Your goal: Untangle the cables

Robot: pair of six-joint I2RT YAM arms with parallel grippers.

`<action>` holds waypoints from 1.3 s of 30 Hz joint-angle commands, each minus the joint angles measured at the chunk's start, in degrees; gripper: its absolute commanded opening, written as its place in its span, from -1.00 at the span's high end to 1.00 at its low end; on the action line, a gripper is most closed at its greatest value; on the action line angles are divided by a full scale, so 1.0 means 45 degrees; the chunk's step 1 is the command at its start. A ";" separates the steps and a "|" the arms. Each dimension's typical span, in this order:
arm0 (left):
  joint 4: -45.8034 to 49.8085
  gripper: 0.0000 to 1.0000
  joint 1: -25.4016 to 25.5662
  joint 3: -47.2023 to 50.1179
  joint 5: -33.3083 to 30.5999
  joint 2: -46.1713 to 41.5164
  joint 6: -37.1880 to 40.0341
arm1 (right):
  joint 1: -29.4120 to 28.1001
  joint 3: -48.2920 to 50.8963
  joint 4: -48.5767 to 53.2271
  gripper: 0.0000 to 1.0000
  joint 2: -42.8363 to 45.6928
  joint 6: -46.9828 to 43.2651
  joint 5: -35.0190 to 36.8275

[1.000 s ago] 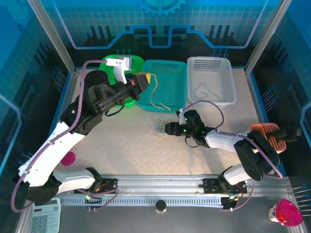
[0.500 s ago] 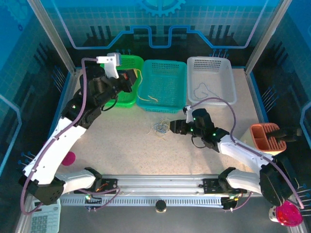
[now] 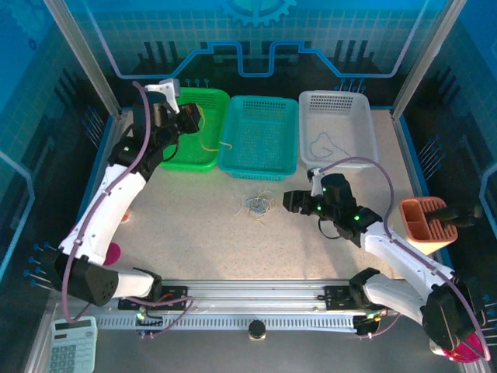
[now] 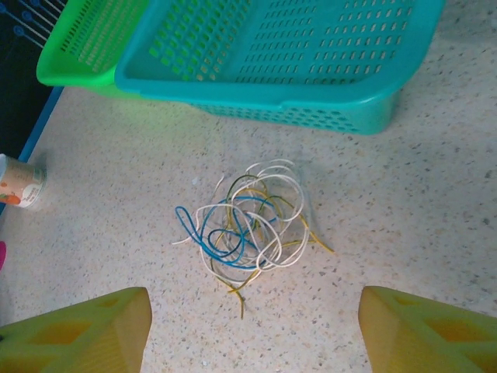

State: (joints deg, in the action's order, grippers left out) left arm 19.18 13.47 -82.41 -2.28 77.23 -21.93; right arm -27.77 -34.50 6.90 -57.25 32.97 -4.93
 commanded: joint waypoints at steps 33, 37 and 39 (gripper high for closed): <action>0.0723 -0.99 -0.2078 -0.2158 0.3578 0.3163 -0.0540 | 0.0888 -0.0351 0.0654 -0.46 0.0159 0.0190 -0.0989; 0.0346 -0.98 -0.0416 0.0169 0.3383 0.1330 -0.0298 | 0.0880 -0.0262 0.0487 -0.43 -0.0077 0.0212 -0.1019; 0.0100 -0.99 0.0614 0.1450 0.2932 0.0605 -0.0206 | 0.0878 -0.0224 0.0444 -0.43 -0.0176 0.0173 -0.1014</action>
State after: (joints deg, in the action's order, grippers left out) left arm 19.84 11.35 -81.80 10.39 82.81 -23.44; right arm -24.67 -34.50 10.41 -57.69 33.41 -8.40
